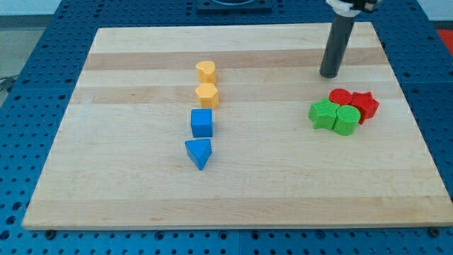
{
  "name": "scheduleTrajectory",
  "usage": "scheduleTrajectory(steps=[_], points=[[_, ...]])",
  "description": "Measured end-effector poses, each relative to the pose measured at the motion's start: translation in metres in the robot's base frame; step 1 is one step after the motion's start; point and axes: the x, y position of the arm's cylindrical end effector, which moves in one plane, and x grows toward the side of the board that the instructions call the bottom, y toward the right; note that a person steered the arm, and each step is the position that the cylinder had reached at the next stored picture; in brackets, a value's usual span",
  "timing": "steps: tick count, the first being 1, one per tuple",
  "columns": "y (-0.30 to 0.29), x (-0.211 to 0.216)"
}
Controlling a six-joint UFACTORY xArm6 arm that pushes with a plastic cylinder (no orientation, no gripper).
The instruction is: Separate the red star and green circle from the red circle and green star
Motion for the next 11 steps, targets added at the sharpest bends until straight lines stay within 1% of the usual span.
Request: scheduleTrajectory(steps=[2,3,4,5,8,9,11], points=[[0.046,0.054],[0.050,0.081],[0.036,0.118],[0.027,0.140],[0.027,0.150],[0.016,0.149],[-0.040,0.138]])
